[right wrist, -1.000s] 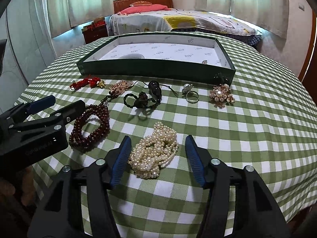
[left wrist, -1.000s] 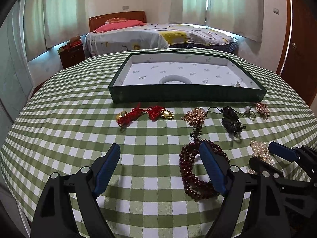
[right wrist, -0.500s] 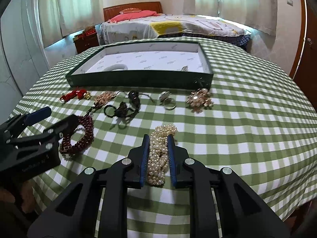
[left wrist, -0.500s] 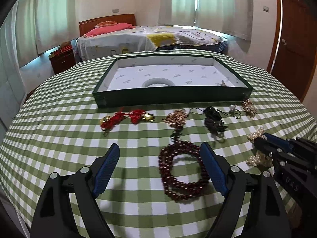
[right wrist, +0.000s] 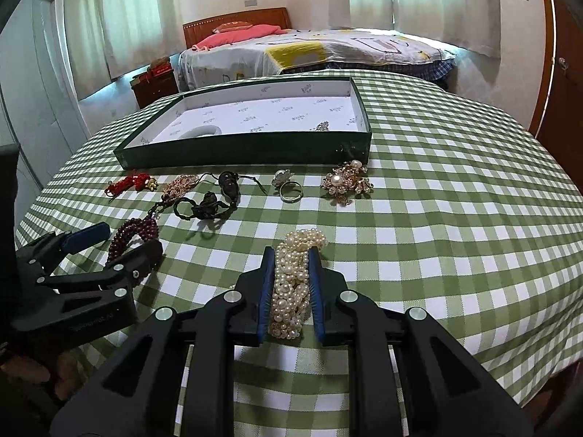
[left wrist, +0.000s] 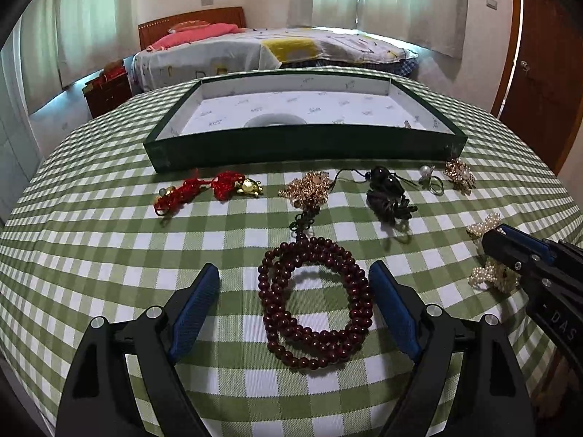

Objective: Organize jewelry
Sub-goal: 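Grasp the dark red bead strand with the left tool and lift it, then lower the bead strand into the box with the left tool while the right tool lowers the pearls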

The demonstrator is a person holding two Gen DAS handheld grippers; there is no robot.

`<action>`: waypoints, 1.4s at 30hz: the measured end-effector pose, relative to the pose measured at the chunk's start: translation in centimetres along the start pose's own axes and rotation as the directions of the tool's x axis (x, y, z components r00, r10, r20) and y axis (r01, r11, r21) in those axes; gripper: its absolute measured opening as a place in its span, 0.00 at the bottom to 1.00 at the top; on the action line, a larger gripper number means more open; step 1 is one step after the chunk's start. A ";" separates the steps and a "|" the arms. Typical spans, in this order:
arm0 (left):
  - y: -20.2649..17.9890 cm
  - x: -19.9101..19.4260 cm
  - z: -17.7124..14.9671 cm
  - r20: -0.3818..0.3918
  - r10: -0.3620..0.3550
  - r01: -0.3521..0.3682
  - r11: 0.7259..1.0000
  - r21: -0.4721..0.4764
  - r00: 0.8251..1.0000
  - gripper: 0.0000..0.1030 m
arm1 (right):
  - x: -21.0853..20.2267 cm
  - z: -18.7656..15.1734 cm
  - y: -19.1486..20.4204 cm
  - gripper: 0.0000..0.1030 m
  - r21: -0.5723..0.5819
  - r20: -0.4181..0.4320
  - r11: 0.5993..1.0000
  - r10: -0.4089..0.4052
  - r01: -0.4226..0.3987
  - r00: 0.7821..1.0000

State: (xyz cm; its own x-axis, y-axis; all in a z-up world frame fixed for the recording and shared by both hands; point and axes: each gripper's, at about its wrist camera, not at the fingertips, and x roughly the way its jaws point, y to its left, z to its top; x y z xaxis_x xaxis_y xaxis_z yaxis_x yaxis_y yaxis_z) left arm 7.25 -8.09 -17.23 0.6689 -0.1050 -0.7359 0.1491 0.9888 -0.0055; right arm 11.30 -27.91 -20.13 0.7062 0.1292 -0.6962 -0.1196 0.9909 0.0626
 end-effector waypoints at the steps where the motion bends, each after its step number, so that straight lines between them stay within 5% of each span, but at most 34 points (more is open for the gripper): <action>1: -0.1 0.0 -0.1 0.001 0.005 -0.005 1.000 0.010 1.000 0.72 | 0.0 0.0 0.0 0.18 0.001 0.000 1.000 0.000 0.000 1.000; 9: 0.8 -0.8 -0.1 0.027 -0.063 0.063 0.998 -0.002 0.998 0.16 | 0.1 0.0 -0.1 0.18 0.000 0.003 1.000 0.000 0.000 1.000; 28: 1.1 -4.3 1.2 0.161 -0.086 0.084 0.996 0.017 0.983 0.11 | -1.1 0.6 0.4 0.18 -0.007 0.042 1.000 0.005 -0.005 0.999; 42: 3.2 -5.2 5.4 0.232 -0.078 0.086 0.996 -0.024 0.970 0.11 | -2.3 4.9 1.4 0.18 -0.015 0.115 0.999 0.035 -0.033 0.993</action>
State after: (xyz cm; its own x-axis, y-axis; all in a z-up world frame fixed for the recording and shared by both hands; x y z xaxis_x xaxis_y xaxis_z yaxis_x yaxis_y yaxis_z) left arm 8.16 -4.92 -9.74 0.8058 -0.2040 -0.5559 0.1891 0.9783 -0.0849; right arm 12.91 -26.67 -14.98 0.7774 0.1673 -0.6063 -0.1537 0.9853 0.0749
